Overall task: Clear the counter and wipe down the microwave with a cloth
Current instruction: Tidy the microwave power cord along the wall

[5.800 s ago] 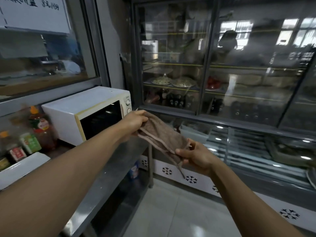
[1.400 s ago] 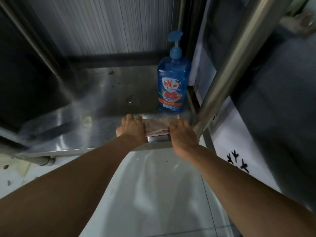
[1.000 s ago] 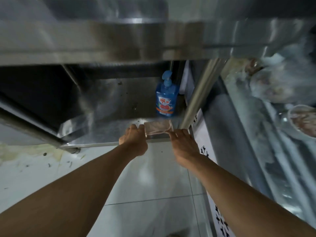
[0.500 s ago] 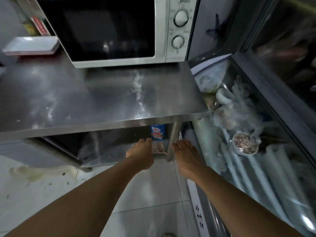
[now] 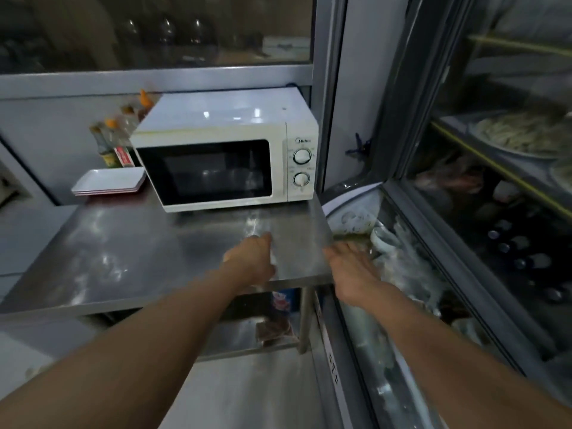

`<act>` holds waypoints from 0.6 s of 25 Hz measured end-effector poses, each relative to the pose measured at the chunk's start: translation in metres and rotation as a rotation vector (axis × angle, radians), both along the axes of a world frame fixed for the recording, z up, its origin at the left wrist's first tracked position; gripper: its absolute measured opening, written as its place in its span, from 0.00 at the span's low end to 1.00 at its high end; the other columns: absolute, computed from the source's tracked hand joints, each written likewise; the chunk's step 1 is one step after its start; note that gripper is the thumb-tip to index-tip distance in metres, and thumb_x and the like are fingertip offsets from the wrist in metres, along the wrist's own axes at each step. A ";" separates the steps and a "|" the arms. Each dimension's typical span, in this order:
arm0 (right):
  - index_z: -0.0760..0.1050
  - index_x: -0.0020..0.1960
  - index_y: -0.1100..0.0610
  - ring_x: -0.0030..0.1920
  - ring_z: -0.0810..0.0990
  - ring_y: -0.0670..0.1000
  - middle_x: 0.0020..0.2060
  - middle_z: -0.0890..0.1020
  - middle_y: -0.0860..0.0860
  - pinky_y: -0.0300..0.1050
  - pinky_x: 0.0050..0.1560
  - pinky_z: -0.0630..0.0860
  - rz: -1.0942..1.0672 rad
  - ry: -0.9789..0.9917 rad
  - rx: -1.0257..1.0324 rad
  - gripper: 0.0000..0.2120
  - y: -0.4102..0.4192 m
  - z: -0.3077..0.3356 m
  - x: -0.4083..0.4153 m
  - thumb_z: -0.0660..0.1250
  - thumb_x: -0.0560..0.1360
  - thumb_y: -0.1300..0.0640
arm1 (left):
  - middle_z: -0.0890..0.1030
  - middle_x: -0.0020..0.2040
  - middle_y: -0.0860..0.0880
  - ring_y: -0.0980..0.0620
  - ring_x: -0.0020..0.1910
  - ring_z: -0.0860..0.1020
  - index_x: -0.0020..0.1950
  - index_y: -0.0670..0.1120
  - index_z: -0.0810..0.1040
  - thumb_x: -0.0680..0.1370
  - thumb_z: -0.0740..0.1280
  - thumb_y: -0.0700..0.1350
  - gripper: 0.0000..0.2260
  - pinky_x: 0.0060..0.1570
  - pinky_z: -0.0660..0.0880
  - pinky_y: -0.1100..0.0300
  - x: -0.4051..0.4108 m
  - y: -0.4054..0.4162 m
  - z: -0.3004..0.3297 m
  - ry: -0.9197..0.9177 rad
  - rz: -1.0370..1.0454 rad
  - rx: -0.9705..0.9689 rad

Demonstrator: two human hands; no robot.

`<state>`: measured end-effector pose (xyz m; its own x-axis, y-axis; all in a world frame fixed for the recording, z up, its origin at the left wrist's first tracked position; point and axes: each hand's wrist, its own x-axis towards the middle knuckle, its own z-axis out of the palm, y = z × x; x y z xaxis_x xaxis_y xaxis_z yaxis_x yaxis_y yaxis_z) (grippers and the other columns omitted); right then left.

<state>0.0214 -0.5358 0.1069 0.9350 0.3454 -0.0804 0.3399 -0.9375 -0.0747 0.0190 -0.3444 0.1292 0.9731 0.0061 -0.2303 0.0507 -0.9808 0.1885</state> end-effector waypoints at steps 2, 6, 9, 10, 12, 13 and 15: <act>0.59 0.71 0.56 0.68 0.62 0.57 0.68 0.65 0.56 0.50 0.66 0.65 0.013 -0.044 -0.011 0.33 -0.006 0.027 0.010 0.67 0.70 0.63 | 0.72 0.67 0.44 0.43 0.65 0.72 0.71 0.47 0.61 0.75 0.68 0.48 0.27 0.60 0.73 0.49 0.006 -0.003 0.027 -0.051 0.018 -0.004; 0.59 0.72 0.57 0.68 0.62 0.57 0.68 0.64 0.56 0.48 0.67 0.63 0.021 -0.129 0.014 0.32 -0.019 0.067 0.026 0.65 0.71 0.64 | 0.71 0.66 0.43 0.43 0.65 0.72 0.69 0.45 0.63 0.74 0.68 0.47 0.25 0.59 0.72 0.50 0.015 -0.012 0.067 -0.118 0.011 0.012; 0.59 0.72 0.58 0.68 0.62 0.58 0.68 0.65 0.57 0.49 0.67 0.63 0.026 -0.168 0.037 0.32 -0.028 0.088 0.035 0.64 0.70 0.66 | 0.72 0.65 0.44 0.43 0.63 0.72 0.68 0.45 0.65 0.74 0.68 0.46 0.24 0.60 0.72 0.49 0.021 -0.018 0.089 -0.174 0.016 0.011; 0.59 0.71 0.58 0.68 0.62 0.58 0.68 0.65 0.57 0.49 0.67 0.64 0.028 -0.179 0.040 0.32 -0.030 0.093 0.039 0.64 0.70 0.66 | 0.73 0.64 0.44 0.43 0.62 0.73 0.67 0.45 0.66 0.74 0.68 0.46 0.24 0.60 0.73 0.48 0.024 -0.020 0.094 -0.188 0.018 0.011; 0.60 0.71 0.58 0.68 0.62 0.57 0.68 0.65 0.56 0.50 0.66 0.65 0.030 -0.202 0.047 0.32 -0.032 0.099 0.048 0.65 0.69 0.65 | 0.73 0.63 0.44 0.43 0.61 0.73 0.65 0.44 0.66 0.74 0.68 0.46 0.22 0.59 0.73 0.47 0.032 -0.021 0.103 -0.209 0.013 0.009; 0.60 0.71 0.58 0.68 0.62 0.57 0.67 0.66 0.56 0.50 0.65 0.66 0.029 -0.210 0.050 0.32 -0.032 0.102 0.053 0.66 0.69 0.65 | 0.73 0.62 0.44 0.43 0.61 0.73 0.64 0.44 0.66 0.74 0.68 0.47 0.21 0.59 0.73 0.47 0.037 -0.021 0.106 -0.213 0.010 0.010; 0.59 0.71 0.57 0.68 0.62 0.57 0.68 0.65 0.56 0.50 0.66 0.65 0.018 -0.211 0.047 0.33 -0.032 0.105 0.065 0.66 0.69 0.64 | 0.73 0.62 0.44 0.43 0.62 0.72 0.65 0.45 0.66 0.74 0.68 0.48 0.22 0.58 0.73 0.47 0.047 -0.021 0.112 -0.220 0.006 0.014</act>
<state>0.0864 -0.5674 0.2122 0.9232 0.3608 0.1328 0.3691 -0.9283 -0.0441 0.0664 -0.3658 0.2408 0.9998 0.0140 -0.0127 0.0161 -0.9832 0.1820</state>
